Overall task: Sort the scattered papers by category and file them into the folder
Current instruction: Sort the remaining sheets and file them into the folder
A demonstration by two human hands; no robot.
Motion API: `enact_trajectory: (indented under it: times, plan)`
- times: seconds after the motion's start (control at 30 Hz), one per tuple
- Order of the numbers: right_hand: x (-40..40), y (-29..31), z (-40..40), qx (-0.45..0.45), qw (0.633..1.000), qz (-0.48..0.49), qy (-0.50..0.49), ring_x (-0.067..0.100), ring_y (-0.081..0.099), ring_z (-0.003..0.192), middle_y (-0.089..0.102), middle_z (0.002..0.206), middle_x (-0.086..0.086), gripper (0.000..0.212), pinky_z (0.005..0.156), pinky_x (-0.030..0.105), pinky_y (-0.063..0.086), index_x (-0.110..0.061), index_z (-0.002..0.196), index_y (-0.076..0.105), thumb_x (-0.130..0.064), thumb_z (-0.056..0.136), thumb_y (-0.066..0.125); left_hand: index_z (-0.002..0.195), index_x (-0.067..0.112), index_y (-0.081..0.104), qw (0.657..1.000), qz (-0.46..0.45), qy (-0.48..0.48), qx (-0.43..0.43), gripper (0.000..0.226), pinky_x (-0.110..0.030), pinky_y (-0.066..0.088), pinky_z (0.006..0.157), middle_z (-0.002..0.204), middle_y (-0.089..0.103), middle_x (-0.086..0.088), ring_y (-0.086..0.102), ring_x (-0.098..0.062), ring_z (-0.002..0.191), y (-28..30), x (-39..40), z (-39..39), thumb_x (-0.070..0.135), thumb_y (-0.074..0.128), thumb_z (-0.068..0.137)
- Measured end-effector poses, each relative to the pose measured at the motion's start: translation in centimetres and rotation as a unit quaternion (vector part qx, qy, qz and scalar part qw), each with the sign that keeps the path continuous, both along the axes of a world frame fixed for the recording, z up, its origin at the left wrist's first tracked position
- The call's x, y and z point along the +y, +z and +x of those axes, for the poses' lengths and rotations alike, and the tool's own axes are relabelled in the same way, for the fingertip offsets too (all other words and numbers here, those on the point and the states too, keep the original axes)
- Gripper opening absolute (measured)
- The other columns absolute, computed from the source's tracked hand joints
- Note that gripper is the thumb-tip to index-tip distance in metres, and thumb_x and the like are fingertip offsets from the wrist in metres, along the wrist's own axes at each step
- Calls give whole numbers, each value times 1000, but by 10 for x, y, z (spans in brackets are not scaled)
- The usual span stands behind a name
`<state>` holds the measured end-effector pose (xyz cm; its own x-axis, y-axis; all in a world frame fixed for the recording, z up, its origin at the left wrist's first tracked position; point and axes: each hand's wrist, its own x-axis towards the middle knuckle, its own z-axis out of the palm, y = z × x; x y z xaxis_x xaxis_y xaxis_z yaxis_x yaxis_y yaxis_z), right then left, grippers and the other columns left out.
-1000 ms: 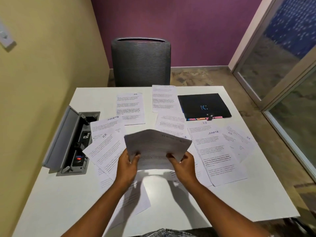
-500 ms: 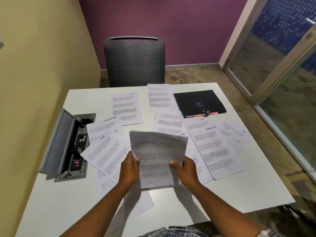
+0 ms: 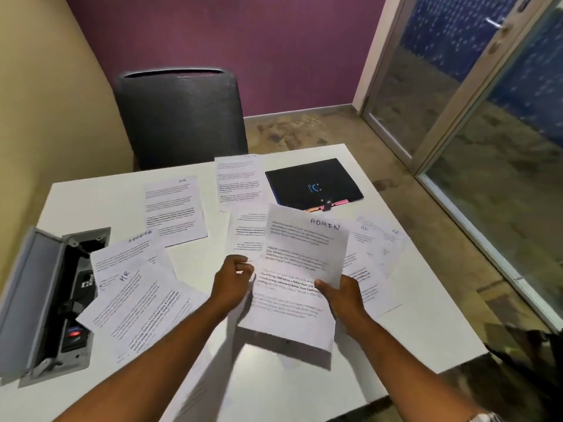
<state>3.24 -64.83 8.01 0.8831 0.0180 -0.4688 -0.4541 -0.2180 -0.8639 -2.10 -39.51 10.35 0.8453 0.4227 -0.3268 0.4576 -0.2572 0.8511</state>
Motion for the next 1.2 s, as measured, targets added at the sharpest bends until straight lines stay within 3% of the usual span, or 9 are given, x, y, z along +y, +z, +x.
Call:
enact_trajectory:
  times: [0.17,0.4,0.47,0.53,0.67,0.9,1.03,1.1,1.2]
  plan:
    - [-59,-28,51,55,992,41,-104,27,72,91,75,98,3,28,84,40,58,-10,110,69,-8,85,81,108,16,61,998,56,-36,20,15,-27,47,82,104,65,3,64,-18,95,-9,-34,86,21,64,94]
    - [-130,-62,113,65,986,43,-149,32,70,105,74,118,7,43,94,48,57,-9,127,65,-8,86,79,113,12,61,982,152,-108,29,23,-29,46,83,107,66,-2,62,-22,97,-43,-91,243,27,62,96]
    - [-147,-71,125,46,988,38,-140,31,71,104,74,118,9,45,87,41,61,-6,128,65,-7,86,79,114,10,63,973,174,-146,40,27,-31,46,85,113,68,-8,63,-27,104,-59,-106,278,27,65,94]
    - [-157,-78,134,44,988,46,-138,27,71,103,75,116,9,43,80,30,60,-5,125,67,-6,84,80,119,7,62,960,210,-182,47,35,-36,44,92,119,65,-13,59,-31,111,-73,-118,305,29,64,92]
    - [-165,-95,148,110,975,72,-181,30,71,93,77,97,11,25,84,39,55,-1,104,73,-2,81,82,128,11,56,936,278,-206,59,46,-44,42,99,127,54,-13,50,-34,117,-95,-137,344,32,64,88]
    - [-166,-108,160,114,976,70,-172,28,69,84,77,93,11,18,71,32,52,-5,101,71,-5,85,79,103,19,70,911,341,-227,53,17,-40,51,82,110,62,-6,54,-28,104,-107,-143,383,30,67,90]
    - [-171,-109,164,101,979,66,-164,32,68,91,75,100,12,23,78,38,54,-9,108,69,-6,87,78,86,20,55,915,337,-222,21,7,-39,46,64,94,66,-6,55,-26,86,-99,-138,392,21,56,93]
    - [-171,-108,168,98,979,63,-170,30,67,90,75,102,13,26,78,36,53,-7,110,69,-7,86,78,90,20,46,915,334,-224,3,8,-40,42,58,86,61,-7,53,-25,75,-87,-137,390,19,51,96]
    - [-170,-103,174,85,980,67,-166,26,66,86,75,103,13,29,72,30,50,-3,113,69,-8,86,79,107,17,42,906,362,-218,-29,13,-43,48,59,84,57,-7,54,-24,71,-67,-134,384,14,51,98]
